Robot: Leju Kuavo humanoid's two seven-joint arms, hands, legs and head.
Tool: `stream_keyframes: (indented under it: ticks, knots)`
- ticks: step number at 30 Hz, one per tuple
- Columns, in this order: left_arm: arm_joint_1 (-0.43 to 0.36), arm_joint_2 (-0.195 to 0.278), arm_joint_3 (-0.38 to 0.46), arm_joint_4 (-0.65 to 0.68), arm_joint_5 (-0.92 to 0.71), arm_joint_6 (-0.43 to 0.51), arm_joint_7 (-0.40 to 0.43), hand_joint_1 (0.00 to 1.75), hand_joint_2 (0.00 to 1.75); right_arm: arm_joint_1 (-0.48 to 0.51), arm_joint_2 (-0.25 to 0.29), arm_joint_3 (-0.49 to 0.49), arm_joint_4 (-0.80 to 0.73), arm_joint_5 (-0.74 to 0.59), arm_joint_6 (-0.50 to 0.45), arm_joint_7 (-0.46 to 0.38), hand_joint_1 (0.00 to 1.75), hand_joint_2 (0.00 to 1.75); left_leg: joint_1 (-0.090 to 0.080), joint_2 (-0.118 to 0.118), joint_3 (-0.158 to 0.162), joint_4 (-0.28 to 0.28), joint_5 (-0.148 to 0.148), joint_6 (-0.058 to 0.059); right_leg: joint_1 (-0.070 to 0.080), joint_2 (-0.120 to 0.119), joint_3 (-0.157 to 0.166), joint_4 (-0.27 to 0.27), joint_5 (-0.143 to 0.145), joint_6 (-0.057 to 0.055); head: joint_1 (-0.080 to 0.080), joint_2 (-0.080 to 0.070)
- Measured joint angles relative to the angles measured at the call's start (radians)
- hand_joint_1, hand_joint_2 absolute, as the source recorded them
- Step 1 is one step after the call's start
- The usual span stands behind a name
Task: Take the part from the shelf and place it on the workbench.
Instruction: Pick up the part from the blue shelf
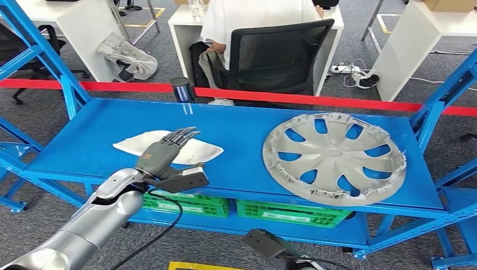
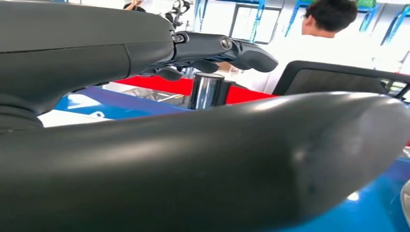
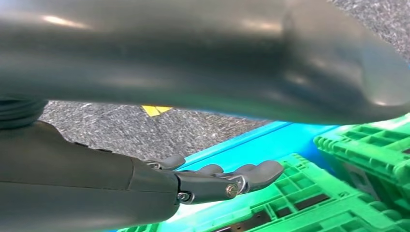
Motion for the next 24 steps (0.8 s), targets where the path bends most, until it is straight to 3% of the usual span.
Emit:
stream_keyframes:
  ticks: [5,7,9,10,11,12,13,15,16,20,22,24]
  knots:
    - [0.003,0.002,0.006,-0.014,0.010,0.004,-0.003,0.00,0.00,-0.001,0.002,0.000,0.000,0.005,0.003,0.001,0.00,0.00,0.004,0.002,0.004,-0.017,0.017,0.022,0.000,0.000,0.000,0.001,-0.002,0.020,0.001,0.000]
    - [0.006,0.001,0.009,-0.017,0.012,0.004,-0.003,0.00,0.00,-0.002,0.002,0.000,0.000,0.008,0.004,0.001,0.00,0.00,0.008,0.005,0.008,-0.025,0.023,0.029,0.001,0.000,-0.042,0.091,-0.051,0.022,0.001,0.000]
    - [0.012,0.000,0.010,-0.018,0.013,0.004,-0.004,0.00,0.00,-0.002,0.002,0.000,0.000,0.010,0.004,0.002,0.00,0.00,0.008,0.006,0.008,-0.024,0.022,0.032,0.003,0.000,-0.109,0.225,-0.105,0.024,0.002,0.000]
    - [0.016,0.000,0.010,-0.018,0.013,0.004,-0.006,0.00,0.00,-0.001,0.002,0.000,0.000,0.010,0.004,0.003,0.00,0.00,0.008,0.006,0.008,-0.023,0.020,0.032,0.003,0.000,-0.130,0.263,-0.111,0.025,0.002,0.000]
    - [0.018,0.000,0.010,-0.018,0.013,0.004,-0.008,0.00,0.00,-0.001,0.002,-0.001,0.000,0.011,0.004,0.003,0.00,0.00,0.008,0.006,0.008,-0.021,0.018,0.031,0.003,0.000,-0.133,0.262,-0.096,0.025,0.002,0.000]
    - [0.019,0.000,0.010,-0.018,0.013,0.004,-0.011,0.00,0.00,-0.001,0.002,-0.001,0.000,0.012,0.004,0.003,0.00,0.00,0.009,0.005,0.010,-0.017,0.014,0.029,0.003,0.000,-0.115,0.219,-0.064,0.024,0.002,0.000]
    - [0.019,0.000,0.010,-0.019,0.013,0.004,-0.013,0.00,0.00,-0.002,0.001,-0.002,0.000,0.012,0.004,0.003,0.00,0.00,0.010,0.004,0.012,-0.012,0.008,0.025,0.002,-0.001,-0.084,0.150,-0.027,0.023,0.002,0.000]
    - [0.019,0.000,0.010,-0.022,0.013,0.005,-0.017,0.00,0.00,-0.003,0.002,-0.004,0.000,0.014,0.005,0.003,0.00,0.00,0.008,0.003,0.010,0.000,-0.004,0.014,0.004,-0.001,-0.029,0.036,0.010,0.015,0.002,0.000]
    - [0.019,-0.001,0.011,-0.023,0.013,0.005,-0.019,0.00,0.00,-0.004,0.002,-0.004,0.000,0.015,0.006,0.003,0.00,0.00,0.006,0.003,0.009,0.003,-0.008,0.008,0.006,-0.001,-0.018,0.013,0.009,0.008,0.001,0.000]
    - [0.018,-0.001,0.014,-0.025,0.015,0.005,-0.028,0.00,0.00,-0.003,0.002,-0.008,0.000,0.018,0.008,0.002,0.00,0.00,0.009,0.003,0.007,0.014,-0.024,-0.014,0.008,0.003,-0.013,0.008,0.000,-0.021,0.000,0.000]
    - [0.016,-0.001,0.016,-0.025,0.015,0.005,-0.029,0.00,0.00,-0.003,0.002,-0.010,0.000,0.018,0.006,0.002,0.00,0.00,0.011,0.003,-0.032,0.097,-0.067,-0.023,0.005,0.002,-0.007,0.005,-0.003,-0.030,-0.002,0.000]
    - [0.018,-0.001,0.016,-0.024,0.014,0.007,-0.022,0.00,0.00,-0.003,0.002,-0.013,0.000,0.018,0.004,0.002,0.00,0.00,0.011,0.003,-0.105,0.232,-0.119,-0.028,0.005,0.001,-0.005,0.005,-0.006,-0.035,-0.002,0.000]
